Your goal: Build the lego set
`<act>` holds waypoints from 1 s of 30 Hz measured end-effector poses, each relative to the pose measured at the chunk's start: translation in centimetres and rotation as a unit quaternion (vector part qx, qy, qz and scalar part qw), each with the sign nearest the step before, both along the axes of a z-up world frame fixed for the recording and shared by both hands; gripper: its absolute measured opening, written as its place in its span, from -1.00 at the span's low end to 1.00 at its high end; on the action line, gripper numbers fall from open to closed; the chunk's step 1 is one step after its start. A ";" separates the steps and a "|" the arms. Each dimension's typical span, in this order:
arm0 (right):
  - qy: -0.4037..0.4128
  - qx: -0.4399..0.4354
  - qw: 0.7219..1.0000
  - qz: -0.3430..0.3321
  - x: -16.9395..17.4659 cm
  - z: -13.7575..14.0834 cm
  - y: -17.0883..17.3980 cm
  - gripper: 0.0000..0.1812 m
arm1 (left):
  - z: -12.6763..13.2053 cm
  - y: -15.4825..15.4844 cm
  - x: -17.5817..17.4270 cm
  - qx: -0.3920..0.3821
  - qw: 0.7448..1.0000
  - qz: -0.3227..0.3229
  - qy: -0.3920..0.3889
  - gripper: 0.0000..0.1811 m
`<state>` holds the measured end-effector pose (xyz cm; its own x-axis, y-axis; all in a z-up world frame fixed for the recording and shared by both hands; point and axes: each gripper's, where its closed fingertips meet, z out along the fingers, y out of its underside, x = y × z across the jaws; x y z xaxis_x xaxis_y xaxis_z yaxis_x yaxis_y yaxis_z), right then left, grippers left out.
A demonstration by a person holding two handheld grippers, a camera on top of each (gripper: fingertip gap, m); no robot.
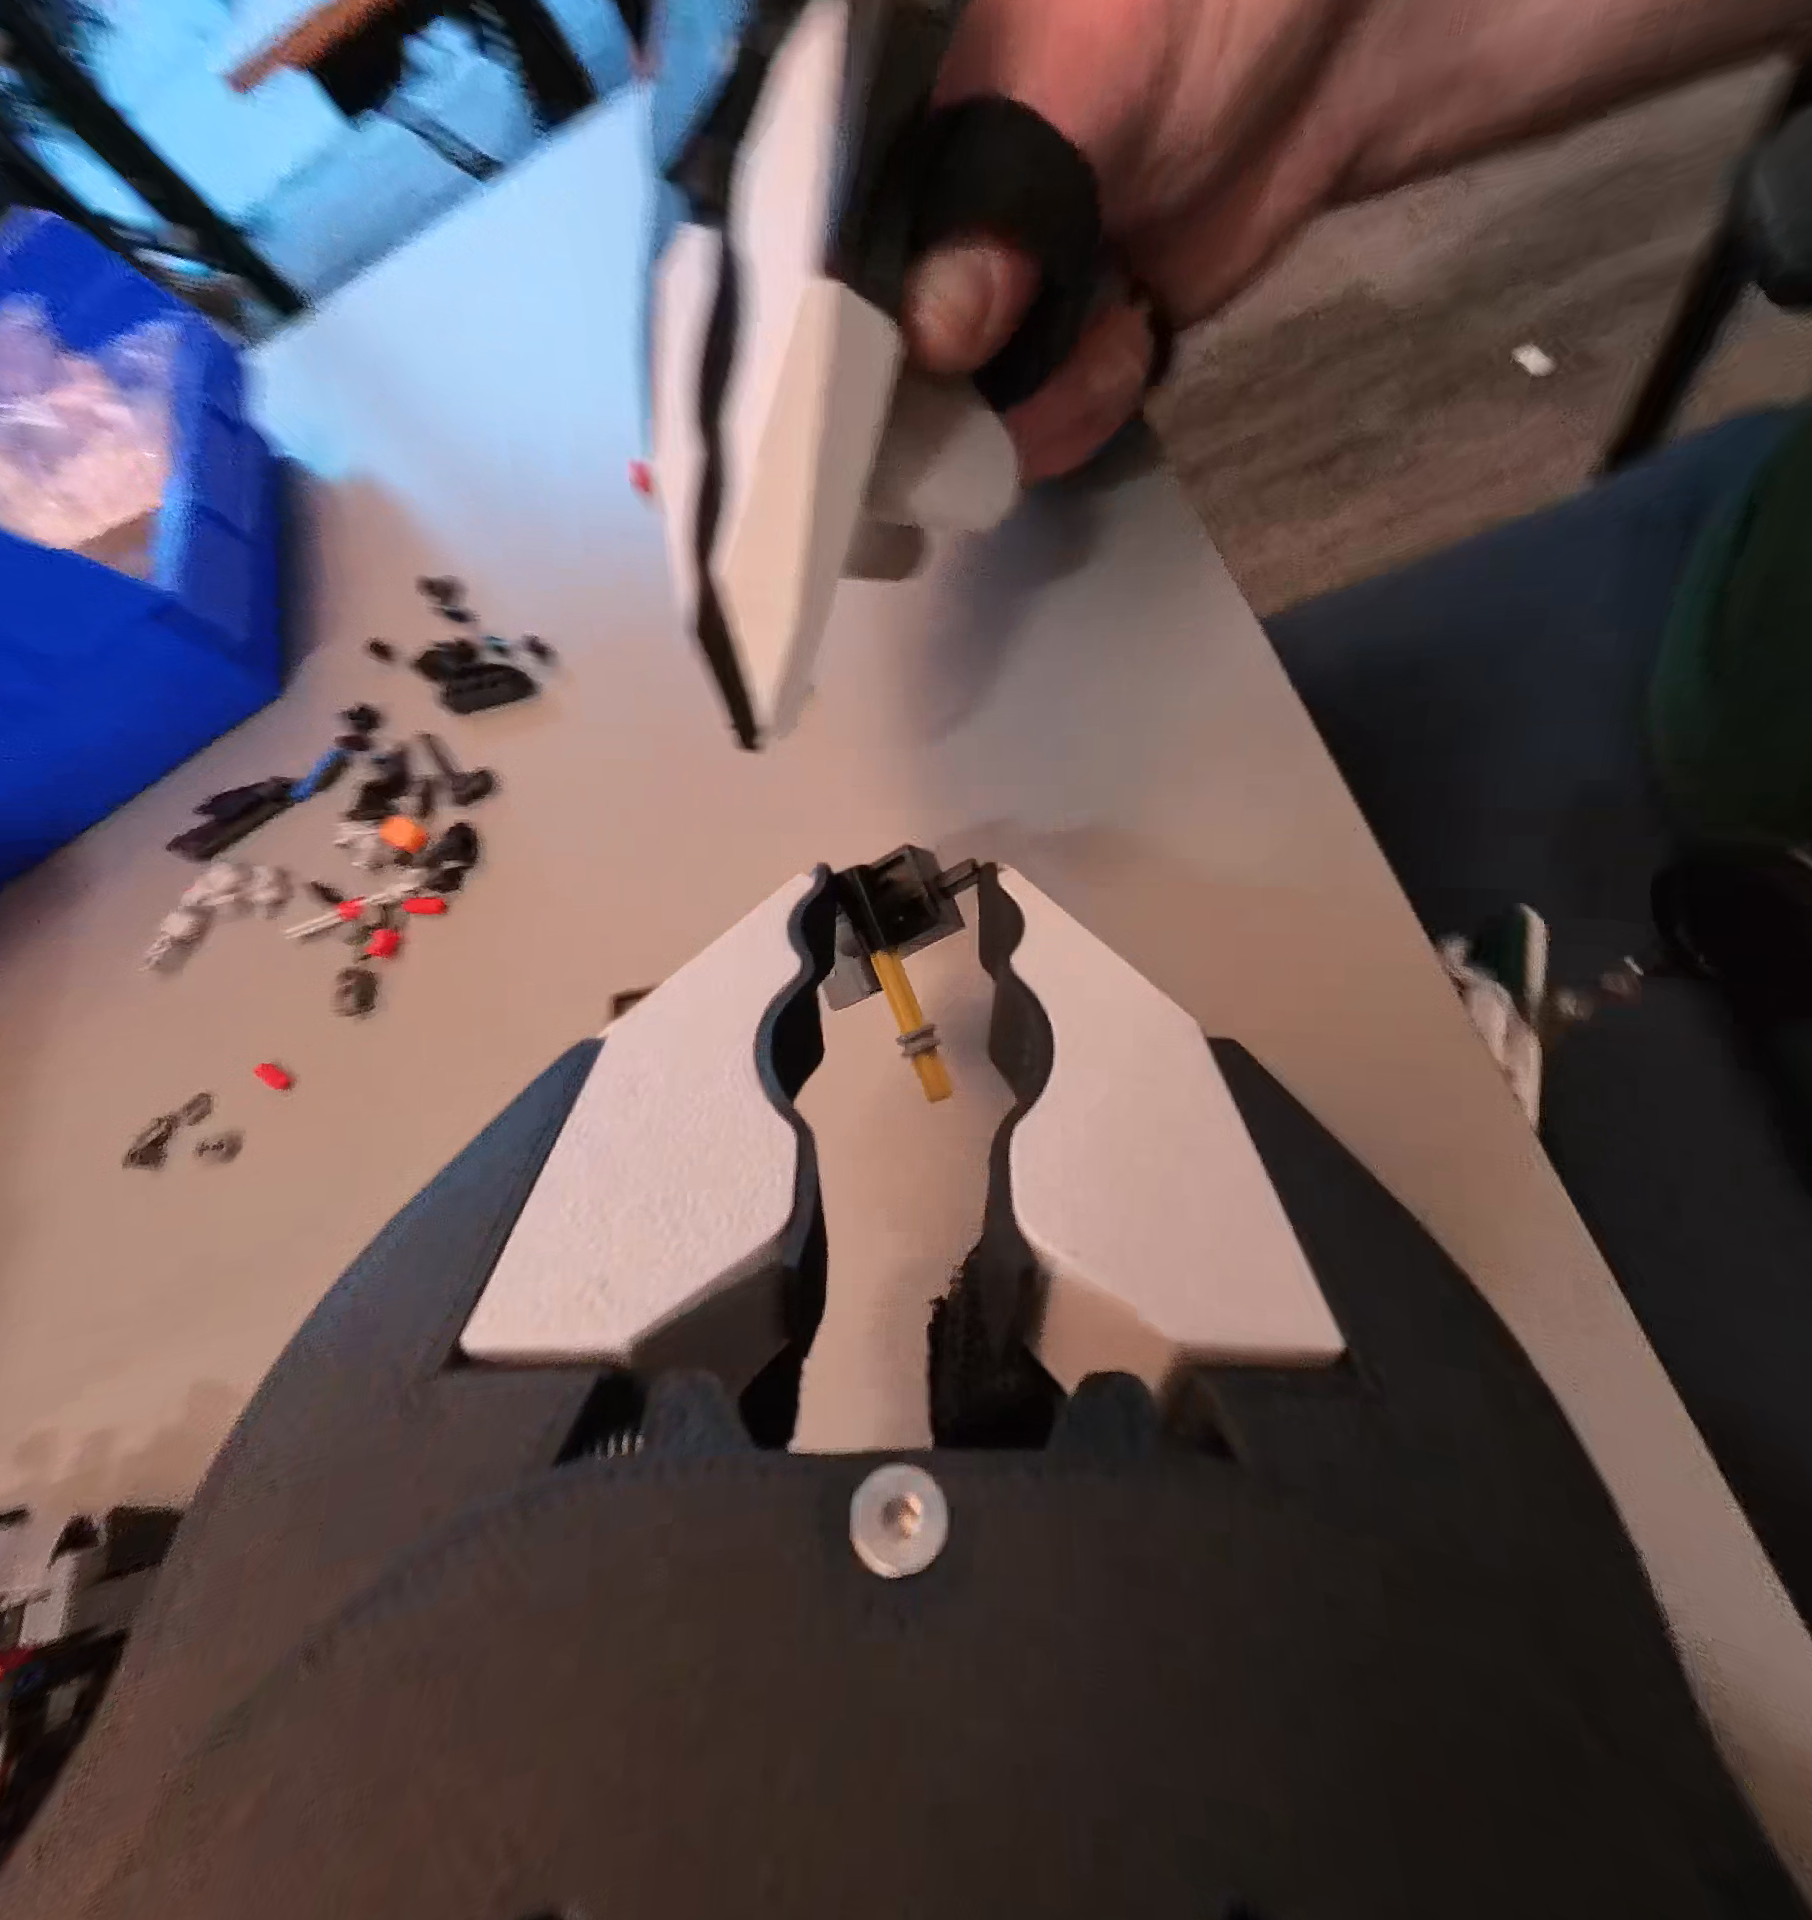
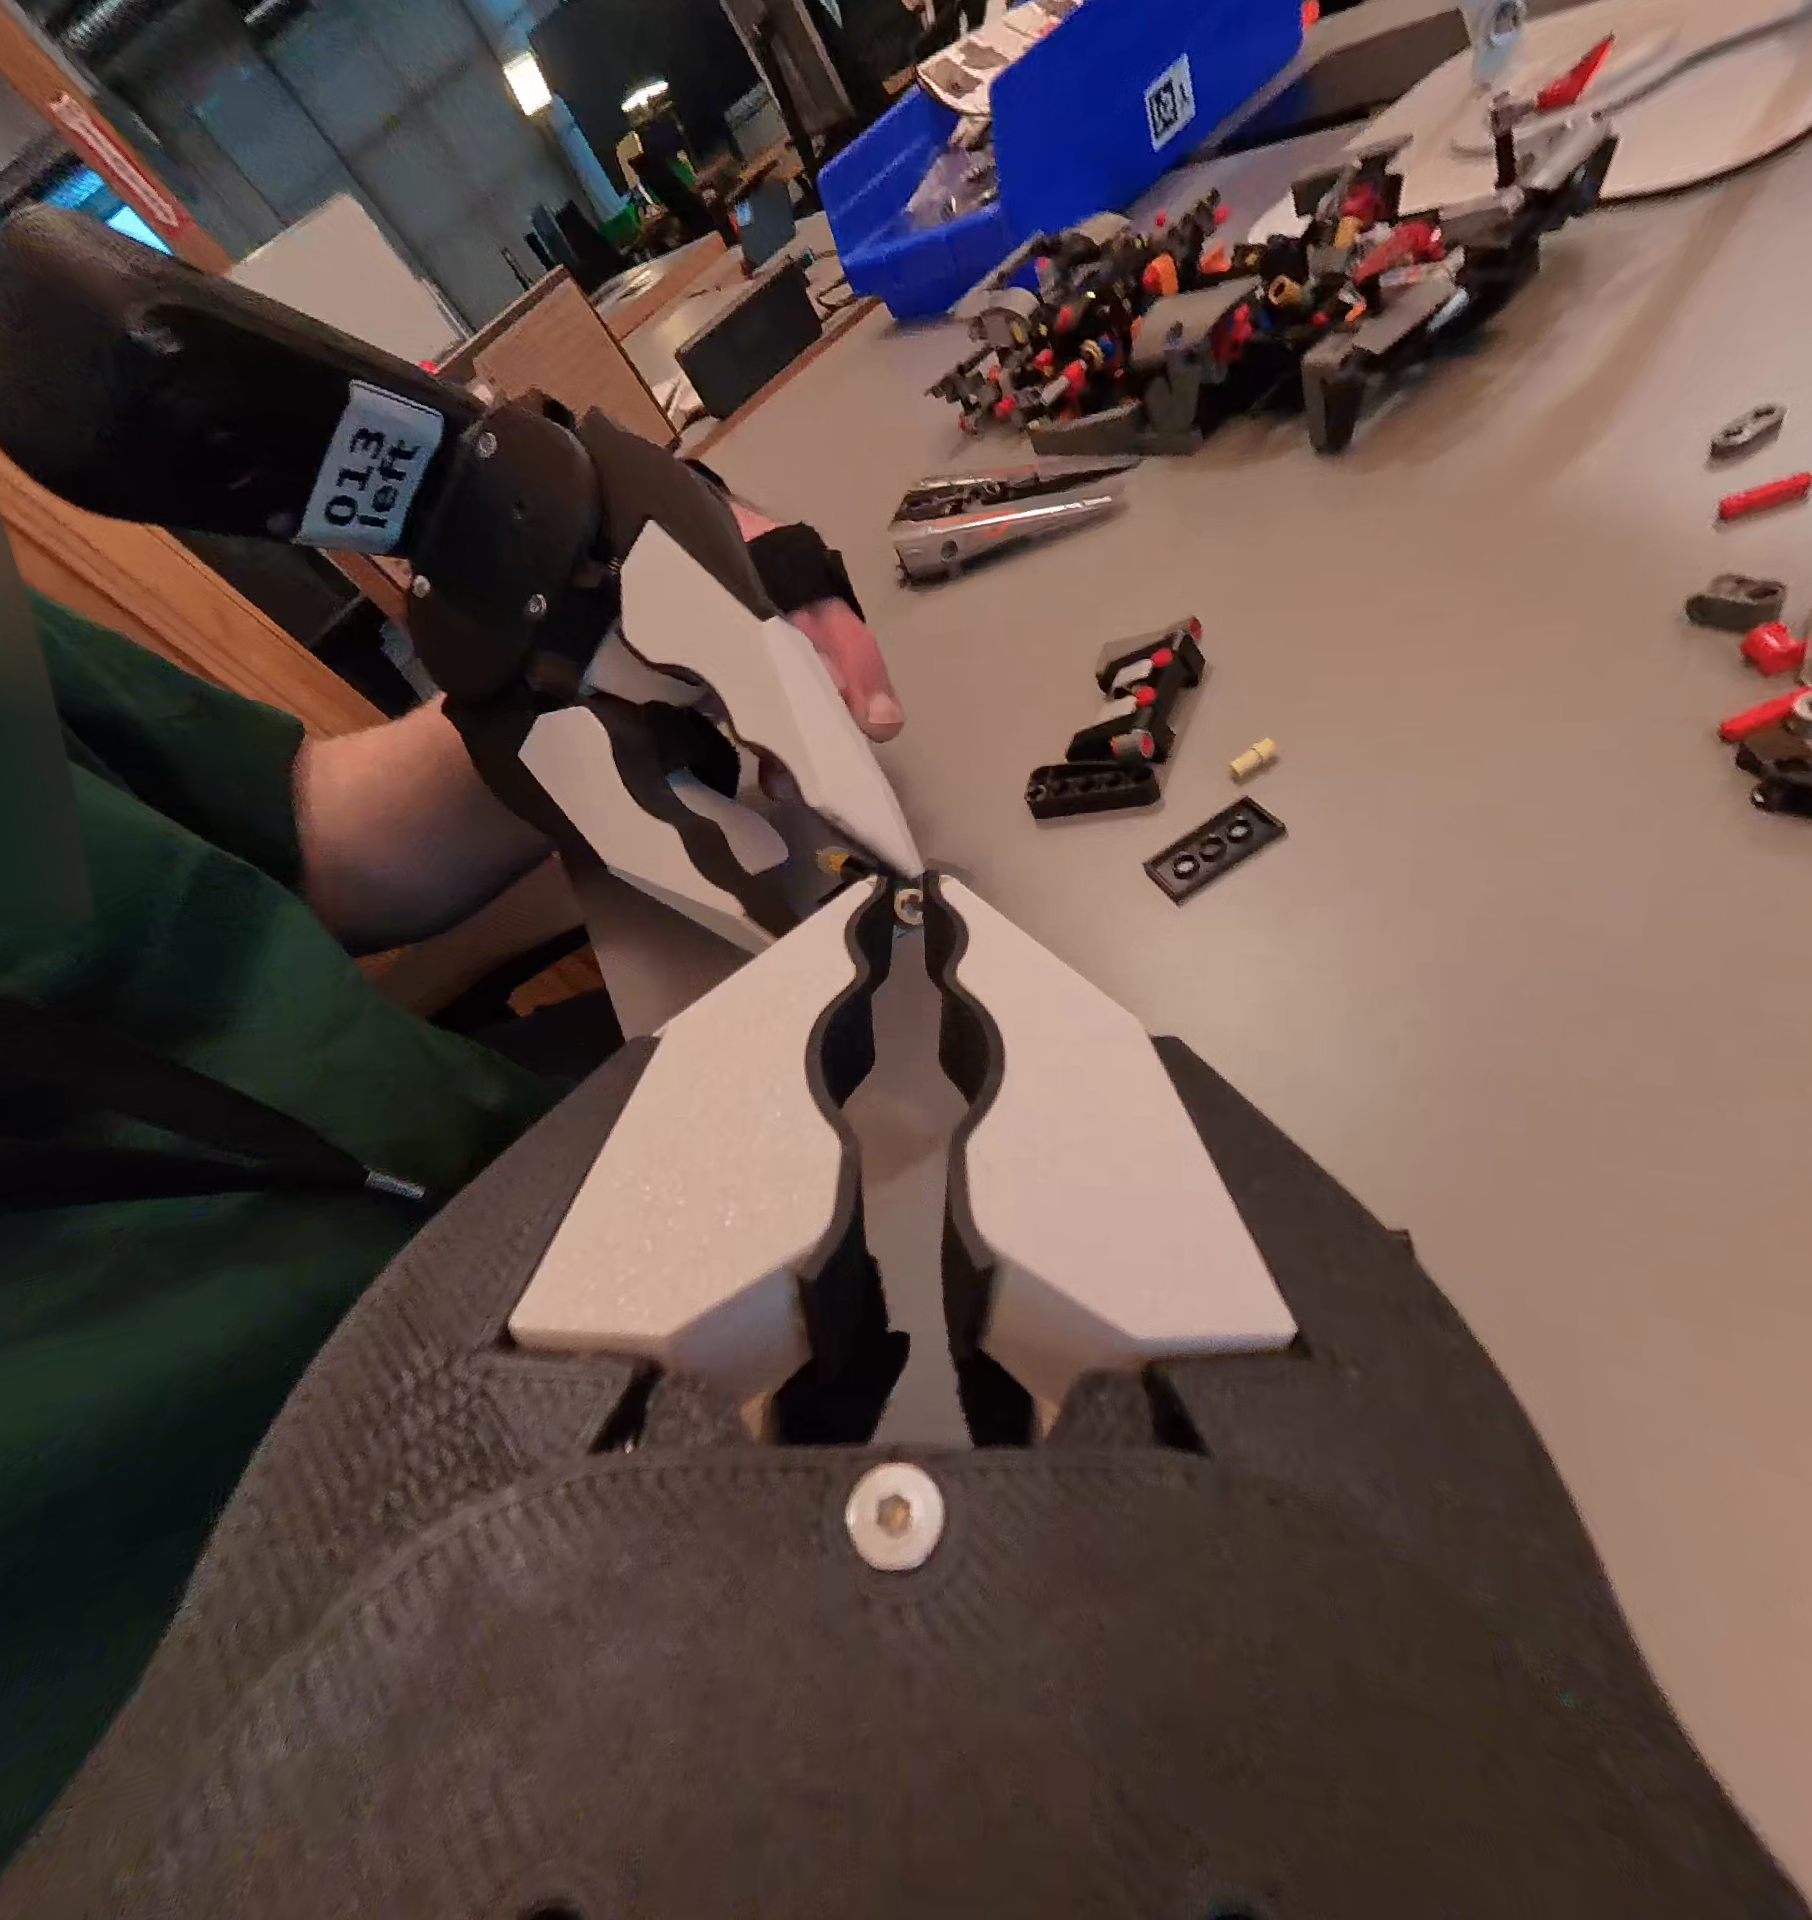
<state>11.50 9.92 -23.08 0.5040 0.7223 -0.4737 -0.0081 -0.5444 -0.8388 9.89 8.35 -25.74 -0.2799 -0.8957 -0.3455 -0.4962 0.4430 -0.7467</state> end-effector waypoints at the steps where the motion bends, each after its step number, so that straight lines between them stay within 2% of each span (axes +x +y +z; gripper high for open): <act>1: 0.000 -0.009 1.000 -0.001 0.1 -0.3 0.1 -0.96 | -0.8 -0.4 -0.2 0.003 0.999 -0.021 0.031 -0.72; 4: -0.020 -0.016 1.000 0.005 0.0 -1.1 0.2 -0.96 | -3.7 -0.2 -1.1 0.038 0.990 -0.062 0.122 -0.72; 6: -0.035 -0.019 0.999 0.009 -0.3 -1.5 0.2 -0.96 | -3.6 -0.4 -1.1 0.032 0.988 -0.080 0.131 -0.72; 9: -0.062 -0.025 0.998 0.014 -0.3 -2.3 0.1 -0.96 | -3.2 0.1 -1.2 0.041 0.989 -0.064 0.130 -0.62; 12: -0.094 -0.031 0.995 0.029 -0.7 -3.2 -0.3 -0.96 | -2.4 0.4 -2.0 0.021 0.993 -0.009 0.119 -0.52; 17: -0.160 -0.029 0.984 0.072 -1.9 -4.8 -1.2 -0.96 | -2.2 1.1 -4.8 -0.012 0.989 0.097 0.113 -0.67; 20: -0.178 -0.027 0.980 0.089 -2.4 -5.3 -1.5 -0.96 | -2.9 1.4 -5.2 -0.002 0.986 0.116 0.120 -0.82; 25: -0.190 -0.026 0.977 0.095 -2.9 -5.6 -1.4 -0.96 | -3.1 1.0 -4.0 0.013 0.988 0.090 0.121 -0.97; 30: -0.189 -0.025 0.976 0.101 -3.7 -5.6 -1.4 -0.96 | -3.4 1.2 -3.3 0.031 0.988 0.077 0.128 -0.96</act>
